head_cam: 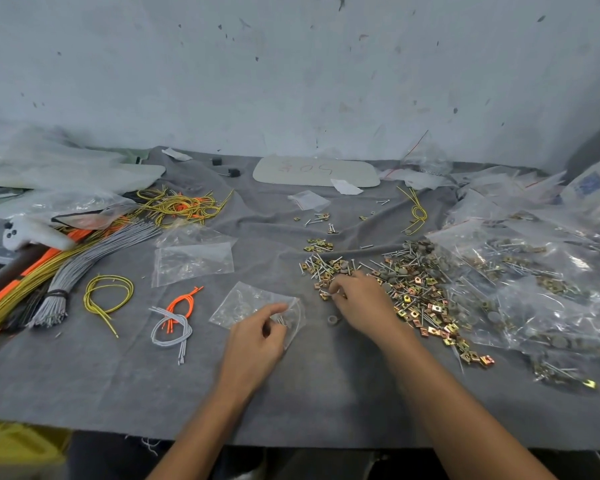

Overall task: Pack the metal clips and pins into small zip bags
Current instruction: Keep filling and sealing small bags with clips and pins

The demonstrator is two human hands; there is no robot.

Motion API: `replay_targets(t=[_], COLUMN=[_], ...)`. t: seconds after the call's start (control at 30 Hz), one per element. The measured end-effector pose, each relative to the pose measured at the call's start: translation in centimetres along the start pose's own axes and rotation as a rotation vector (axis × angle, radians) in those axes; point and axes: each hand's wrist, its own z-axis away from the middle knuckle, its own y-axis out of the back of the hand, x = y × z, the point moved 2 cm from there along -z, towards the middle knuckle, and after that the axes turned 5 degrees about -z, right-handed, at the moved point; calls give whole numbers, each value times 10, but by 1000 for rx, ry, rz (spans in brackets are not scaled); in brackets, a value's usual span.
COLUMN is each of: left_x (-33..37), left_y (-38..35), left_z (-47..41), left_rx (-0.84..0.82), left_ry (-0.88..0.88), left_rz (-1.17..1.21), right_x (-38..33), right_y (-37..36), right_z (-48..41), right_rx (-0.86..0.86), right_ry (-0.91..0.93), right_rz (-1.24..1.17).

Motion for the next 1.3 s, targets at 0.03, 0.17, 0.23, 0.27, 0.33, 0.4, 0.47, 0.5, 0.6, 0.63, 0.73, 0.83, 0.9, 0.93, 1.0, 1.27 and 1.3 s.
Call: replay_targets(t=[0.03, 0.17, 0.23, 0.27, 0.33, 0.4, 0.47, 0.5, 0.6, 0.63, 0.73, 0.83, 0.9, 0.93, 1.0, 1.27, 1.3], left_x=[0, 2, 2, 2, 2, 2, 2, 1, 0, 1, 1, 1, 1, 1, 0, -1, -1], left_y=[0, 1, 1, 1, 1, 1, 1, 1, 0, 0, 1, 0, -1, -1, -1, -1, -1], left_z=[0, 0, 0, 0, 1, 1, 1, 1, 1, 0, 0, 0, 1, 1, 1, 0, 0], left_rx=[2, 5, 2, 0, -2, 3, 4, 2, 3, 6, 11, 3, -7, -11, -14, -12, -3], left_ry=[1, 3, 5, 8, 9, 5, 10, 13, 14, 14, 13, 12, 19, 22, 25, 15, 8], left_rz=[-3, -19, -18, -16, -15, -13, -13, -14, -15, -20, -30, -35, -17, -10, -1, 9, 5], right_x=[-2, -13, -16, -17, -18, -15, -13, -12, -15, -18, -34, -51, -56, -58, -61, -67, -68], right_y=[1, 2, 2, 1, -3, -7, -8, -6, 0, 1, -6, -26, -37, -39, -42, -53, -54], right_z=[-2, -7, -9, -10, -10, -10, -7, -5, 11, 19, 47, 69, 70, 68, 61, 62, 63], right_rx=[-3, -52, -58, -54, -56, -73, -55, -24, 119, 145, 151, 113, 97, 100, 115, 166, 162], right_ry=[15, 80, 93, 108, 134, 138, 110, 98, 104, 97, 97, 140, 138, 129, 119, 219, 235], right_rz=[31, 154, 218, 263, 335, 355, 324, 287, 63, -50, -300, -363, -290, -256, -229, -308, -319])
